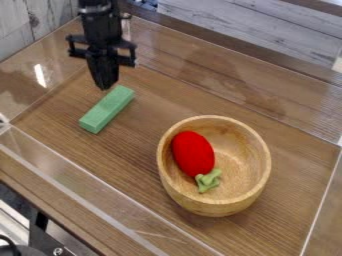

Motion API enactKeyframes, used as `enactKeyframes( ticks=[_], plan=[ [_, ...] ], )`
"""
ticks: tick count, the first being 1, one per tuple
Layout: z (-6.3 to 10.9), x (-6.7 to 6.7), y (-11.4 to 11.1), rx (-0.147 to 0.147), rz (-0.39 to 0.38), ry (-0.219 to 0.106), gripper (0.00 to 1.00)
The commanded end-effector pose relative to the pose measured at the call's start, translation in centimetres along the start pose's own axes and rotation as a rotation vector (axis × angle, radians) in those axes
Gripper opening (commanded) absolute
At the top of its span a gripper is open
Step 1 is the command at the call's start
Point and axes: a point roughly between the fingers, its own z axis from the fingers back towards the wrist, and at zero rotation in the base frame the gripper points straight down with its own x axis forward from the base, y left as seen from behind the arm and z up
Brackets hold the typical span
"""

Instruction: Put the green block in the brown bowl

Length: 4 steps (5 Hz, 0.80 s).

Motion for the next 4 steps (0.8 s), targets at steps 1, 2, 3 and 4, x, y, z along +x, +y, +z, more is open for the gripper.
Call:
enactKeyframes(
  ticks=[1,2,3,4],
  plan=[
    [1.7,0.7,0.2,0.025,0.019,-0.062,1.0],
    [-0.4,-0.1,-0.4,0.024,0.025,-0.048,1.0],
    [-2.4,-0.6,-1.1,0.024,0.028,-0.037,1.0],
    [-2.9,-1.0,-0.8,0.028,0.025,-0.026,1.0]
  ],
)
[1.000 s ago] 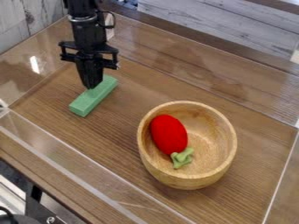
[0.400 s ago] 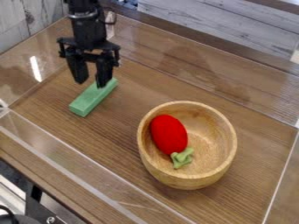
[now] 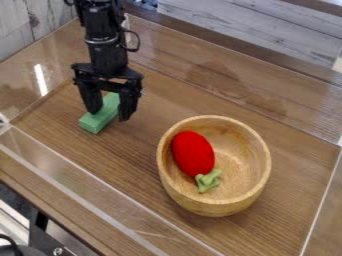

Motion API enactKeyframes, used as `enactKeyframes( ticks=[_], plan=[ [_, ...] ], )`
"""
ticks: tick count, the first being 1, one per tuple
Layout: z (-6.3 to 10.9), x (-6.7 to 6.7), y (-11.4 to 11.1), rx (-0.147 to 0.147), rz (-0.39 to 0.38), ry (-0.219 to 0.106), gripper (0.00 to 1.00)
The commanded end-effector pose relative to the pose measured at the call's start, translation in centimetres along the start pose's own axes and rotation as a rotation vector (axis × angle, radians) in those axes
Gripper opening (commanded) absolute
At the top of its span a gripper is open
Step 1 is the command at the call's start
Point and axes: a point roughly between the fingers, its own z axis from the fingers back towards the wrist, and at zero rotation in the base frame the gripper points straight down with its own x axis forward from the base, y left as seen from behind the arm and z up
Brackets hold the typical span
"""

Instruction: Put the green block in the brown bowl

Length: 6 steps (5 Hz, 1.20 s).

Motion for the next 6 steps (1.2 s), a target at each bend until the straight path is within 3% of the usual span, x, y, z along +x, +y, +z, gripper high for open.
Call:
enactKeyframes(
  ticks=[1,2,3,4,5,6],
  plan=[
    [0.8,-0.2,0.4,0.011,-0.002,-0.021,0.0],
    [-0.4,-0.3,0.6,0.012,0.01,-0.02,0.0],
    [0.8,-0.6,-0.4,0.029,0.005,-0.048,0.0],
    [2.8,-0.4,-2.5,0.051,-0.006,-0.081,0.0],
    [3.7,-0.4,-6.2,0.056,-0.057,-0.101,0.0],
    [4.0,-1.4,-9.6,0.054,-0.125,-0.111,0.0]
  ],
)
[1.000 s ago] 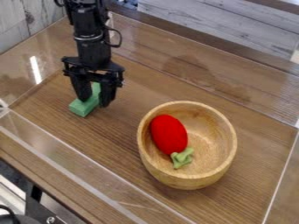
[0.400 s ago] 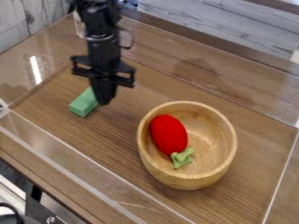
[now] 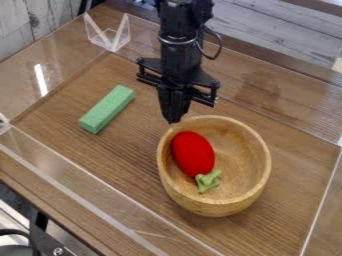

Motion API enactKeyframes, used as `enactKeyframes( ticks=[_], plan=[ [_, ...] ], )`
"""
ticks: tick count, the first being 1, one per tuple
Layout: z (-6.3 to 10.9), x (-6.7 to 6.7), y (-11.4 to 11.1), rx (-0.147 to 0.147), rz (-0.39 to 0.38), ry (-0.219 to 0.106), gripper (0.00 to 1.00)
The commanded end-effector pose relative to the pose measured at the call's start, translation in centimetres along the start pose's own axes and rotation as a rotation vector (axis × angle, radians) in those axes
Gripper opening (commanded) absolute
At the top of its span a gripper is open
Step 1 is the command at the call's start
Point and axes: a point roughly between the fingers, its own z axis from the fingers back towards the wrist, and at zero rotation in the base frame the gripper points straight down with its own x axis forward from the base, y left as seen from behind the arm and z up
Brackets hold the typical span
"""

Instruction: Put the green block in the brown bowl

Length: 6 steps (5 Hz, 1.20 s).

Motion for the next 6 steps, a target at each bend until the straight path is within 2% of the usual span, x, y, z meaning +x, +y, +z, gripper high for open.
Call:
enactKeyframes(
  ticks=[1,2,4,5,6],
  plan=[
    [1.0,-0.6,0.8,-0.005,0.023,-0.033,1.0],
    [1.1,-1.4,1.8,-0.014,0.053,-0.027,1.0],
    [1.6,-0.7,7.6,0.003,0.153,-0.055,1.0],
    [1.0,-0.8,9.5,0.02,0.116,-0.058,1.0],
    [0.1,-0.5,10.5,0.031,0.075,-0.058,1.0]
  ],
)
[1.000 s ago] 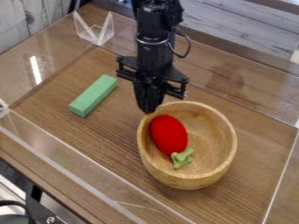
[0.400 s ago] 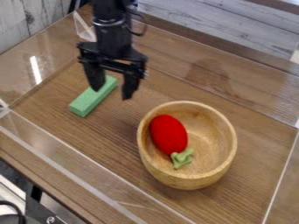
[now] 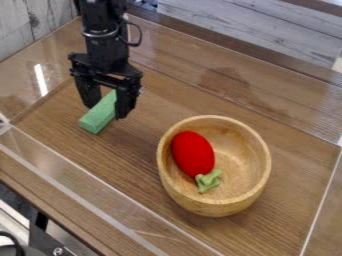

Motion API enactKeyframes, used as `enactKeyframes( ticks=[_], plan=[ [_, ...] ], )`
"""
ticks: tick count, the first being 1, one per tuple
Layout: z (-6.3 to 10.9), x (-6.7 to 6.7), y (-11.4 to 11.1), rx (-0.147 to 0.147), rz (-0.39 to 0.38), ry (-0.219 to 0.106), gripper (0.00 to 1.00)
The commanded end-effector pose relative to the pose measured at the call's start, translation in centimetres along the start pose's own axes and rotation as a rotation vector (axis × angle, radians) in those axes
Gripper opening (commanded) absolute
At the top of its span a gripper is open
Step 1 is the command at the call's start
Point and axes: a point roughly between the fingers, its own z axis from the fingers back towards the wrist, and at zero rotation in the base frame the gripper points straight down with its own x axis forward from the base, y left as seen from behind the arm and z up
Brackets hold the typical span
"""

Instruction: Put the green block in the brown bowl

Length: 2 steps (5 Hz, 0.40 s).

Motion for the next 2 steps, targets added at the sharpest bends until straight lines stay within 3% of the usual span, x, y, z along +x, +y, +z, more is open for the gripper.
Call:
enactKeyframes(
  ticks=[1,2],
  plan=[
    [2.06,1.68,0.24,0.027,-0.016,-0.056,1.0],
    [2.61,2.03,-0.36,0.028,-0.028,-0.047,1.0]
  ],
)
